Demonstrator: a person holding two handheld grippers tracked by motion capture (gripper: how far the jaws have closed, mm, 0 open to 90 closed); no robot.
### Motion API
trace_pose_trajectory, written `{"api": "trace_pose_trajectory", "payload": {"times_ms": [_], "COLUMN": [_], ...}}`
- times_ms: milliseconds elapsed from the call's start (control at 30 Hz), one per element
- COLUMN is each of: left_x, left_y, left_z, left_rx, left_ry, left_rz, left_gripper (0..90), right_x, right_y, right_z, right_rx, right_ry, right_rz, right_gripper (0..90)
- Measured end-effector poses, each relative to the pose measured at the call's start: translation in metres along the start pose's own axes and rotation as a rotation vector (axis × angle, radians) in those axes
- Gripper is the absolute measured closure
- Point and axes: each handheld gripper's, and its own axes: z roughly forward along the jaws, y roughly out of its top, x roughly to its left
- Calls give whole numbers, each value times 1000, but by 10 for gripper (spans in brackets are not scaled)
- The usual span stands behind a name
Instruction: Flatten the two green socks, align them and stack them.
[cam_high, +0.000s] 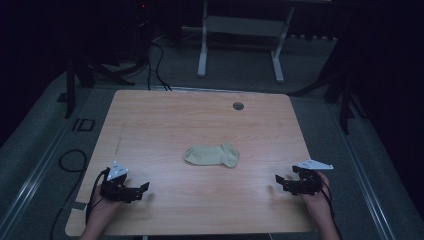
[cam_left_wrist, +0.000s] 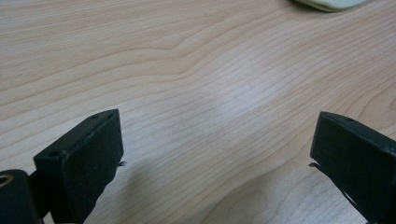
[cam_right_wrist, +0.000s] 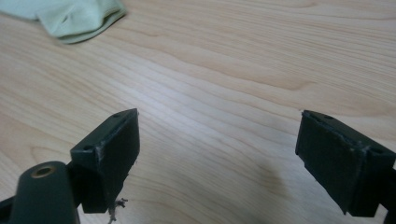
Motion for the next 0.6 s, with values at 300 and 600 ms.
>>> {"api": "trace_pose_trajectory", "payload": {"times_ms": [300,600], "left_x": [15,19], "left_y": [-11,-13], "left_z": [-12,-15], "left_rx": [-53,-85], "left_ry": [65,81], "left_rz": [-74,-104], "left_gripper": [25,25], "right_x": [-2,-3], "right_y": [-9,-10], "right_z": [-3,-2], "right_rx": [-15,-7], "right_ry": [-52,-71], "right_rz": [16,1], "right_gripper": [136,136]}}
